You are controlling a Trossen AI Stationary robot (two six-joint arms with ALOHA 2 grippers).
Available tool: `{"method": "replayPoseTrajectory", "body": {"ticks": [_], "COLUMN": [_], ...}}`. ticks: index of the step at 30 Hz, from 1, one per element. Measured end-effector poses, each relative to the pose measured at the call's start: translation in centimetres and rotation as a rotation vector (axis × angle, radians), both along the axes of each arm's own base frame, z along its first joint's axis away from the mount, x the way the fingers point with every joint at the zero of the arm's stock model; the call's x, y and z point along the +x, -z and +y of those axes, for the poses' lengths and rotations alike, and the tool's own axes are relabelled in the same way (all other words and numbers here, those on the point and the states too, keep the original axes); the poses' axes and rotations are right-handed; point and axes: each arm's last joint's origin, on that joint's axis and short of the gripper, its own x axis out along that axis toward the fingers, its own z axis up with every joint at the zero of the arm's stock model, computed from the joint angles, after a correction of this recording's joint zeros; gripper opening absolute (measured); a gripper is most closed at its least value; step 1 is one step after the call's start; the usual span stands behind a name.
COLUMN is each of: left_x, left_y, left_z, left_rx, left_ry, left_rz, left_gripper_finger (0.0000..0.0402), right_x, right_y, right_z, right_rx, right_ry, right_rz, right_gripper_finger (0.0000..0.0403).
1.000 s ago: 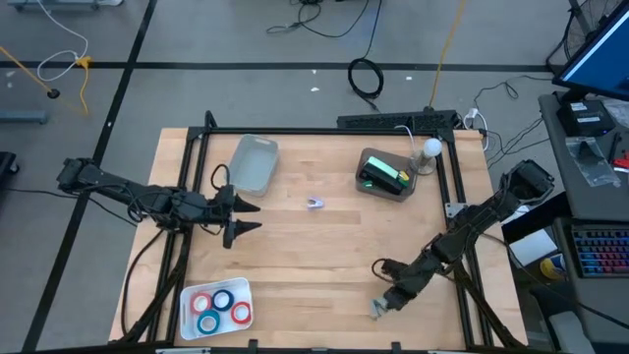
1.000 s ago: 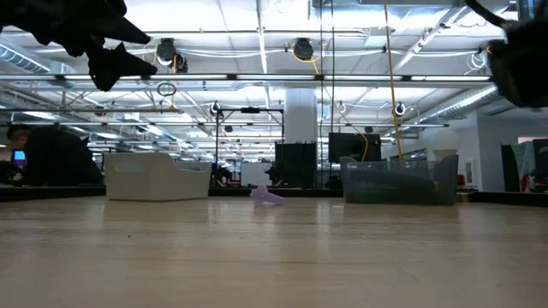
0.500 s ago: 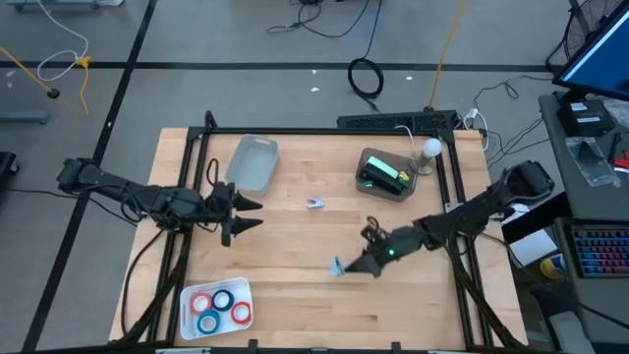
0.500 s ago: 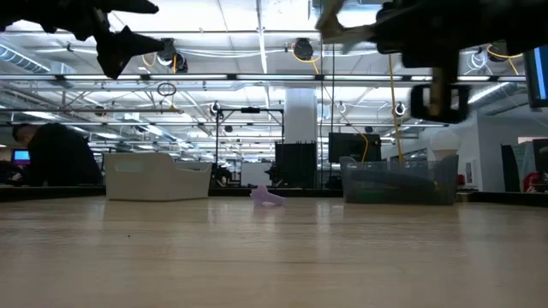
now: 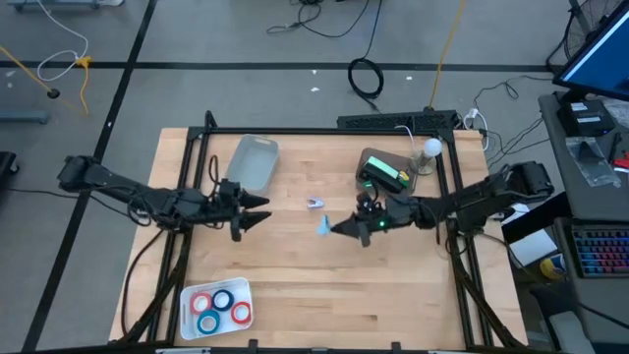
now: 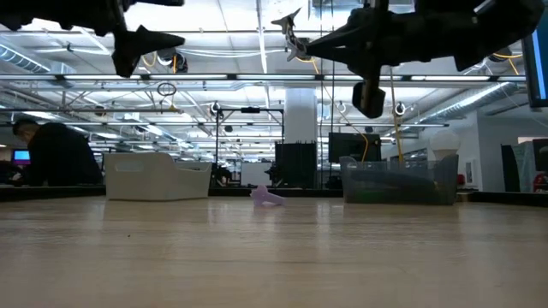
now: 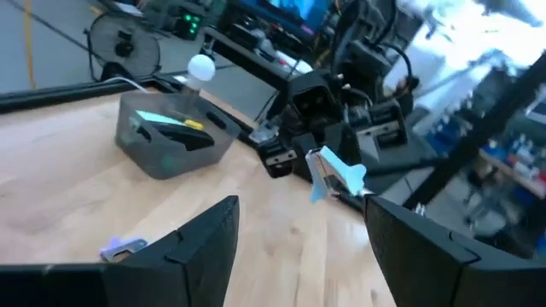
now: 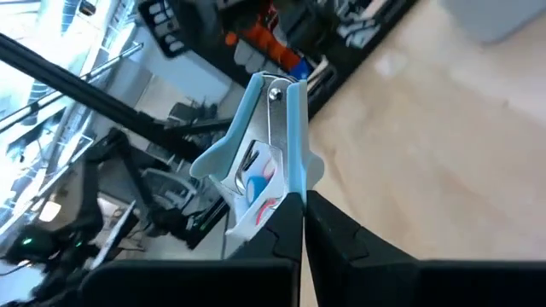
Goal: Pick and place Stapler, Stapler remover, tape
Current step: Put the light blue staple remover into the gray bin
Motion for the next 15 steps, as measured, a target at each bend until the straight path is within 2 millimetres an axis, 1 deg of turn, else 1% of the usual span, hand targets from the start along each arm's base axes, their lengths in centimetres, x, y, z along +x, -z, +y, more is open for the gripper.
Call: {"method": "replayPoseTrajectory", "body": {"ticks": [5,10,12,15], "left_x": [2.2,4.1,4.8,6.1], "left_y": [0.5,0.9,0.8,0.6], "left_z": [-0.4,-0.4,-0.2,0.3], "left_rx": [-0.062,-0.085,-0.100,-0.122], "left_ry": [-0.004,-0.026,-0.035,-0.001], "left_rz": [-0.077,-0.131,-0.127,-0.122], "left_gripper_finger": [0.0257,0.0257,0.0257,0.0257], "right_x": [0.3,0.5,0.5,0.5], "right_y": [-0.4,-0.6,-0.6,-0.9], "right_z": [-1.2,-1.8,-2.0,-2.1], "right_rx": [-0.070,-0.145,-0.165,-0.163], "right_ry": [0.010,0.021,-0.013,-0.093], "right_rz": [-0.024,-0.034,-0.043,-0.086], "right_gripper_finger": [0.0000,0.0000,0.0000,0.0000]}}
